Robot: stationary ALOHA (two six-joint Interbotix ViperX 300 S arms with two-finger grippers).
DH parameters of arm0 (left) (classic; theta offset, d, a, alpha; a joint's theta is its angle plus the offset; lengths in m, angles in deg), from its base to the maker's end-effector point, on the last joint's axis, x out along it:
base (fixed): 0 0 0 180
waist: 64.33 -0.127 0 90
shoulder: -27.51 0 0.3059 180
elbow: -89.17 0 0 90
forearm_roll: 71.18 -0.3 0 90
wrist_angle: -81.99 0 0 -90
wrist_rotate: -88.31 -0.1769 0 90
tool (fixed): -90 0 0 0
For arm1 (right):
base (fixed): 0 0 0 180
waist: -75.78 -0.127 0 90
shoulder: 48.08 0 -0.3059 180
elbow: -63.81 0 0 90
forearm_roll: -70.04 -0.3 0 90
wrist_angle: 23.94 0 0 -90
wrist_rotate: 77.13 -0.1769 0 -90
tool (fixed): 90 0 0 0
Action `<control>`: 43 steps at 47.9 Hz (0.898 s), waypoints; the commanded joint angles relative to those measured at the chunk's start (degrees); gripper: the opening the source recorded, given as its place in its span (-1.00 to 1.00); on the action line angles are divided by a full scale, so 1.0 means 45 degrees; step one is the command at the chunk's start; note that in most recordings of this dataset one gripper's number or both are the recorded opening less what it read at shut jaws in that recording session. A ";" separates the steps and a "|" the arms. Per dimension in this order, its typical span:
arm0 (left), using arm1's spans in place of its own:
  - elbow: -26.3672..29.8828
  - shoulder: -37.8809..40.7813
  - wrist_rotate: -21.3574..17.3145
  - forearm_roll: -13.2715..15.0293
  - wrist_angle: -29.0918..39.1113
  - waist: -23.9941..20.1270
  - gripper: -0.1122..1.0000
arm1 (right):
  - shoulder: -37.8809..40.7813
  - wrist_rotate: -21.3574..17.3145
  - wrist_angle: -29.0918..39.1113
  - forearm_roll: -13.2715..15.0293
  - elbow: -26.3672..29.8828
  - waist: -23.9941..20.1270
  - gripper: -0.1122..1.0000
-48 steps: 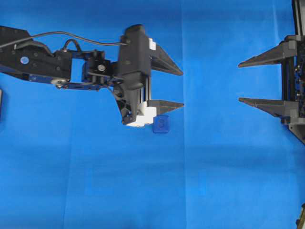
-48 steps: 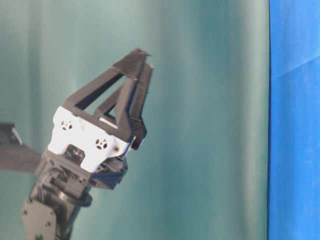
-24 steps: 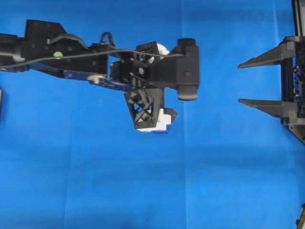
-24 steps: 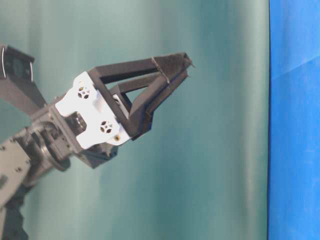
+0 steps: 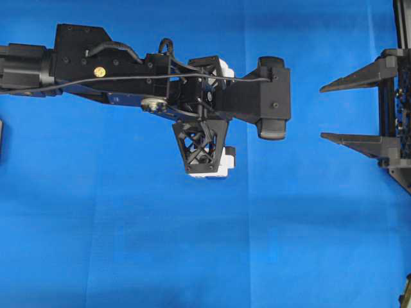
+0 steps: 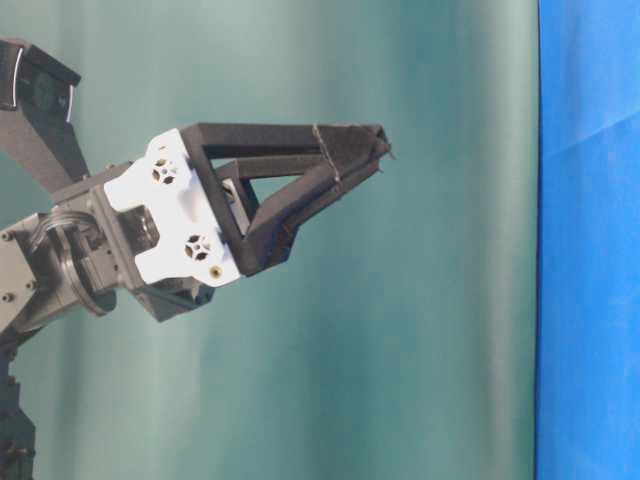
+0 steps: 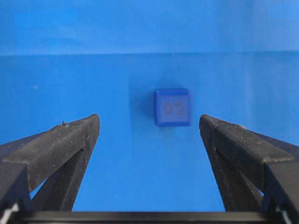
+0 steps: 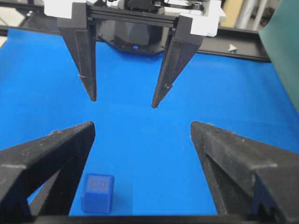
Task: Handover the blue block to the right arm after grasping it with the left arm, then place it in the designated position.
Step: 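Lower the left gripper over the blue cube, fingers straddling it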
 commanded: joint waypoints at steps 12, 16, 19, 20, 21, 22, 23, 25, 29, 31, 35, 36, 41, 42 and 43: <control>0.0352 -0.0234 0.0195 -0.0020 -0.0039 0.0020 0.85 | 0.0078 0.0020 0.0020 0.0020 0.0391 0.0020 0.94; 0.0352 -0.0254 0.0215 -0.0039 -0.0020 0.0020 0.85 | 0.0078 0.0020 0.0000 0.0020 0.0391 0.0039 0.94; 0.0352 -0.0254 0.0215 -0.0020 -0.0039 0.0020 0.85 | 0.0078 0.0020 0.0020 0.0020 0.0391 0.0020 0.94; 0.0352 -0.0254 0.0215 -0.0020 -0.0020 0.0020 0.85 | 0.0078 0.0020 0.0020 0.0020 0.0391 0.0039 0.94; 0.0352 -0.0254 0.0215 -0.0020 -0.0020 0.0020 0.85 | 0.0078 0.0020 0.0000 0.0020 0.0391 0.0039 0.94; 0.0352 -0.0234 0.0215 -0.0039 -0.0020 0.0020 0.85 | 0.0078 0.0020 0.0000 0.0020 0.0391 0.0020 0.94; 0.0352 -0.0254 0.0215 -0.0039 -0.0020 0.0020 0.85 | 0.0078 0.0020 0.0020 0.0020 0.0391 0.0039 0.94; 0.0352 -0.0234 0.0215 -0.0020 -0.0039 0.0020 0.85 | 0.0078 0.0020 0.0020 0.0020 0.0391 0.0039 0.94; 0.0352 -0.0234 0.0234 -0.0020 -0.0039 0.0020 0.85 | 0.0078 0.0020 0.0000 0.0020 0.0391 0.0020 0.94; 0.0352 -0.0234 0.0234 -0.0020 -0.0039 0.0020 0.85 | 0.0078 0.0020 0.0000 0.0020 0.0391 0.0039 0.94; 0.0352 -0.0234 0.0234 -0.0020 -0.0039 0.0020 0.85 | 0.0078 0.0020 0.0020 0.0020 0.0391 0.0039 0.94; 0.0352 -0.0234 0.0234 -0.0020 -0.0039 0.0039 0.85 | 0.0078 0.0020 0.0000 0.0020 0.0391 0.0039 0.94; 0.0352 -0.0234 0.0234 -0.0020 -0.0039 0.0039 0.85 | 0.0078 0.0020 0.0020 0.0020 0.0410 0.0039 0.94; 0.0352 -0.0234 0.0234 -0.0020 -0.0039 0.0039 0.85 | 0.0078 0.0020 0.0020 0.0020 0.0391 0.0039 0.94; 0.0352 -0.0234 0.0234 -0.0020 -0.0039 0.0039 0.85 | 0.0078 0.0020 0.0000 0.0020 0.0391 0.0039 0.94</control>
